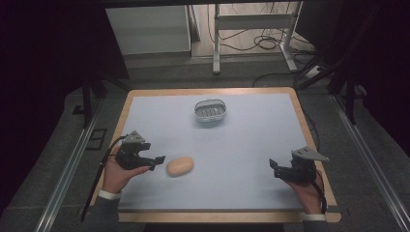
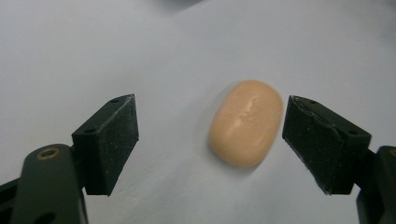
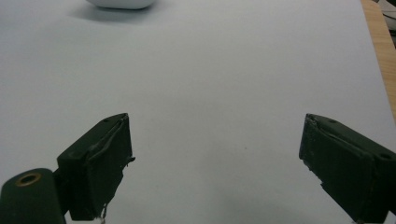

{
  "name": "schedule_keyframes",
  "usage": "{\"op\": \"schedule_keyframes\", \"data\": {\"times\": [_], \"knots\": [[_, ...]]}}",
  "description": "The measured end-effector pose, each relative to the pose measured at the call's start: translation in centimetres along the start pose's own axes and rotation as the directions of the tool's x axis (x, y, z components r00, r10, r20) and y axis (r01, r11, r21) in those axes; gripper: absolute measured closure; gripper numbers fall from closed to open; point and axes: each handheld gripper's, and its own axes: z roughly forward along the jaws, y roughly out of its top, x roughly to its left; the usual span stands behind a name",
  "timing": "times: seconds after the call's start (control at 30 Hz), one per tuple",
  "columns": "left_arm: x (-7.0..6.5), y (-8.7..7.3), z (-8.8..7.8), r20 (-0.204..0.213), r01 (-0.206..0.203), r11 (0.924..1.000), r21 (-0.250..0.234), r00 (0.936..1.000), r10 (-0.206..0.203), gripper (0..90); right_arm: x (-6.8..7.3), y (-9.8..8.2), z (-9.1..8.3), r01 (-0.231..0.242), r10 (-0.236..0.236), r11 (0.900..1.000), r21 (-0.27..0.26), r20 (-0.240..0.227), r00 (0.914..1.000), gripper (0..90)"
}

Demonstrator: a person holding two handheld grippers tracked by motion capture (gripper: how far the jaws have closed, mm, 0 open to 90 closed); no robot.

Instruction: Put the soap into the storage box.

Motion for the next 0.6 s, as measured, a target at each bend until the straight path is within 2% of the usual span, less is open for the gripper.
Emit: {"op": "schedule_keyframes", "data": {"times": [0.03,0.07,0.1,0.27,0.53,0.6], "knots": [[0.0,0.0,0.0,0.0,0.0,1.0,0.0,1.0,0.0,18.7,0.0,0.0,0.0,0.0,0.0,1.0,0.0,0.0,1.0,9.5],[-0.3,0.5,0.1,0.004,-0.019,0.9998,0.004,0.9998,0.019,18.7,-0.1,-0.1,-0.2,-0.023,0.023,1.0,-0.011,-0.01,0.9997,9.7],[-0.7,1.1,0.2,0.01,-0.039,0.9991,0.014,0.9992,0.039,18.7,-0.2,-0.1,-0.3,-0.027,0.027,1.0,-0.014,-0.009,0.9996,9.8],[-1.4,2.3,0.8,0.016,-0.083,0.9962,0.026,0.9964,0.083,19.0,-0.2,0.0,-0.5,-0.026,0.026,0.999,-0.021,-0.002,0.9997,9.8],[-2.4,3.1,2.2,0.04,-0.113,0.9919,0.058,0.993,0.111,19.2,-0.1,-0.1,-0.3,-0.017,0.017,1.0,-0.01,-0.001,0.9998,9.8],[-2.8,3.3,3.1,0.053,-0.131,0.9877,0.085,0.9905,0.127,19.1,0.0,-0.1,-0.3,-0.009,0.009,1.0,-0.011,-0.003,1.0,10.0]]}}
